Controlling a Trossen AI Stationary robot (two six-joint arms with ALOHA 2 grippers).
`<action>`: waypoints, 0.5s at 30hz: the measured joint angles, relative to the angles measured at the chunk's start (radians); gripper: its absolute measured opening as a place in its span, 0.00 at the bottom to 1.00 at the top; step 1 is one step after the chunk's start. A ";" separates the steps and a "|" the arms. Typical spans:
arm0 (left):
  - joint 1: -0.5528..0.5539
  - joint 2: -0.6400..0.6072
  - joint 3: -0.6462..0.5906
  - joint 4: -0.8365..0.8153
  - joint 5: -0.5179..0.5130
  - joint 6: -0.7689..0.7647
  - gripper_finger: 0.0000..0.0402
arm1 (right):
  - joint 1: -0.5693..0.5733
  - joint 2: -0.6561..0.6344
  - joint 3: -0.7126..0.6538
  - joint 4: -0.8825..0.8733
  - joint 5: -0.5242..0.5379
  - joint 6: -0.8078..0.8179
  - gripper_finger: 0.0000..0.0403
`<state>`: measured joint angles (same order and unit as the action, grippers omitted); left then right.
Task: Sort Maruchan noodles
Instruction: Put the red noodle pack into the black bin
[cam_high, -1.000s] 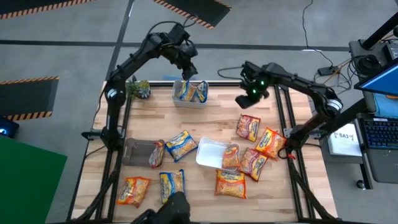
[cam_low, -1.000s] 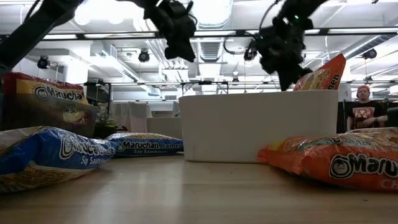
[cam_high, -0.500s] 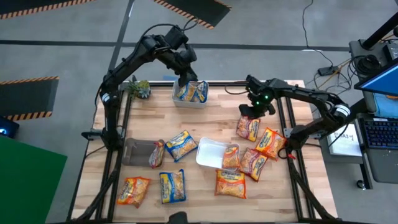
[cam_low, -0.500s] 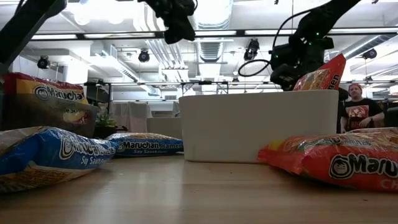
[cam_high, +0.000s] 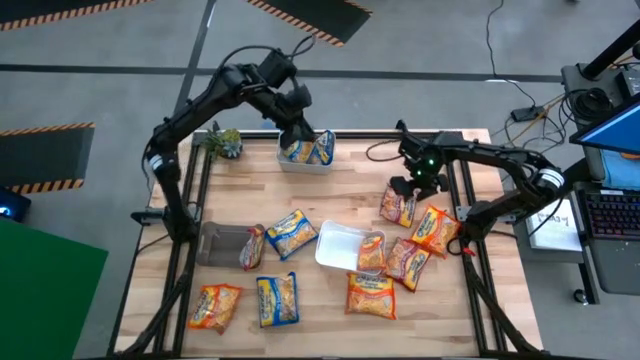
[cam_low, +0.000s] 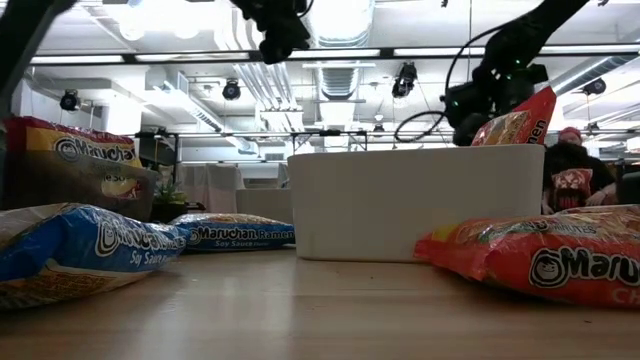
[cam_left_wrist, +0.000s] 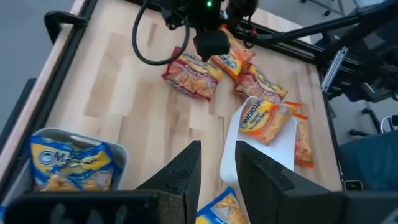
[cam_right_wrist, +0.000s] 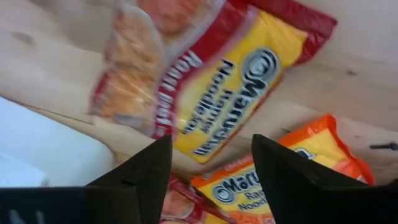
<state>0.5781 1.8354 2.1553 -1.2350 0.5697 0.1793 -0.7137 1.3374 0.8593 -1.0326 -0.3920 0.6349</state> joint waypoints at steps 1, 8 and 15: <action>-0.002 -0.025 -0.053 0.030 0.000 -0.012 0.20 | 0.000 -0.003 -0.017 0.002 0.000 -0.002 0.54; -0.004 -0.304 -0.493 0.324 -0.017 -0.174 0.20 | 0.000 -0.051 -0.128 0.079 -0.004 0.024 0.61; -0.004 -0.549 -0.810 0.650 -0.141 -0.383 0.20 | 0.000 -0.032 -0.222 0.407 -0.072 0.121 0.63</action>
<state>0.5743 1.2869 1.3450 -0.5849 0.4283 -0.2033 -0.7139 1.3058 0.6374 -0.6261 -0.4644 0.7556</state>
